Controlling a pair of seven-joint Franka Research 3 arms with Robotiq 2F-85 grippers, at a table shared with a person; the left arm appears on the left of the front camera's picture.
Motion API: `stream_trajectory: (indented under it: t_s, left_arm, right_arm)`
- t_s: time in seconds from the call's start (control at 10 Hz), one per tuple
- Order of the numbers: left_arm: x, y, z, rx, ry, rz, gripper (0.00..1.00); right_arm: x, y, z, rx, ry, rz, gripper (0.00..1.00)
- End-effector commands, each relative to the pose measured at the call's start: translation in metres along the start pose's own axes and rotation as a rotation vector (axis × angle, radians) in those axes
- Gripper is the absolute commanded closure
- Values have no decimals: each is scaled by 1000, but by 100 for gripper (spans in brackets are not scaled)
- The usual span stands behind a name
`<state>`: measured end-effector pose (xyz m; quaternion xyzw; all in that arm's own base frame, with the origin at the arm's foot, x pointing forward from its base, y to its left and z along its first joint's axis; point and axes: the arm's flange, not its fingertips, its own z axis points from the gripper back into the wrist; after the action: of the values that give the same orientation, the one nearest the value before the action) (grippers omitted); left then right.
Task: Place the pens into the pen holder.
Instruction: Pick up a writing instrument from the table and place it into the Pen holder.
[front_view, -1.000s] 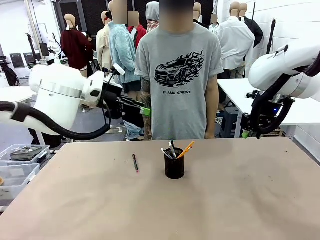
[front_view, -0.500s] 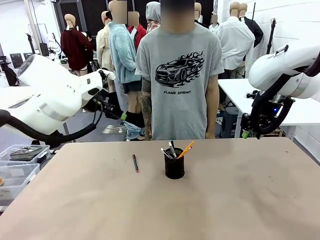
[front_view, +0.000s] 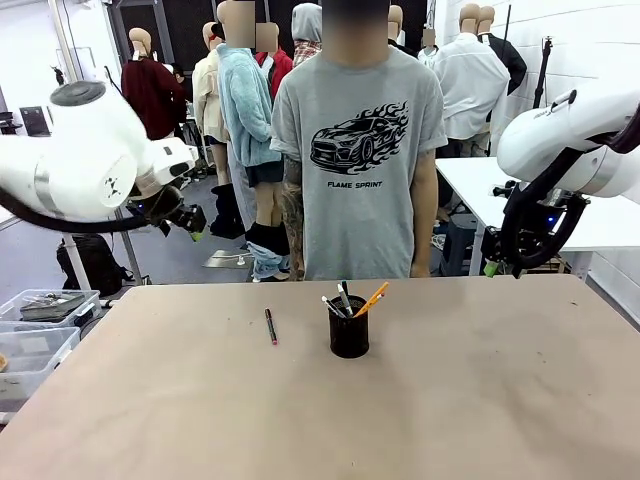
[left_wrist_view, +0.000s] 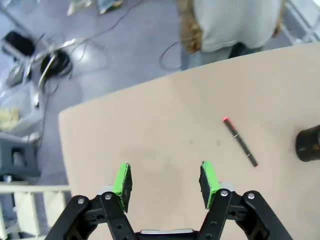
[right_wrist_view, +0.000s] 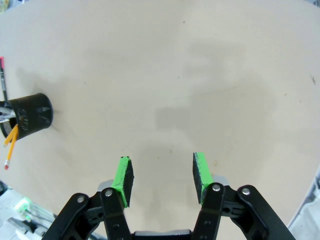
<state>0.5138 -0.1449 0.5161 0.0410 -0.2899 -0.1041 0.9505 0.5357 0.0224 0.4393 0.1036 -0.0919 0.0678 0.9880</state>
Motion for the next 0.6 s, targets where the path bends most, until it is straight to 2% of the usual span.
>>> stream_trajectory:
  t_s: [0.0, 0.2, 0.5]
  left_arm:
    - [34, -34, -34, -36, 84, 76, 29]
    - [36, -38, -75, -18, 146, 109, 29]
    - [34, -37, -130, -138, 198, 154, 29]
  right_arm:
    - [1, -1, -1, 22, -2, 8, 39]
    - [1, -1, -1, 22, -2, 8, 39]
    - [1, -1, -1, 22, -2, 8, 39]
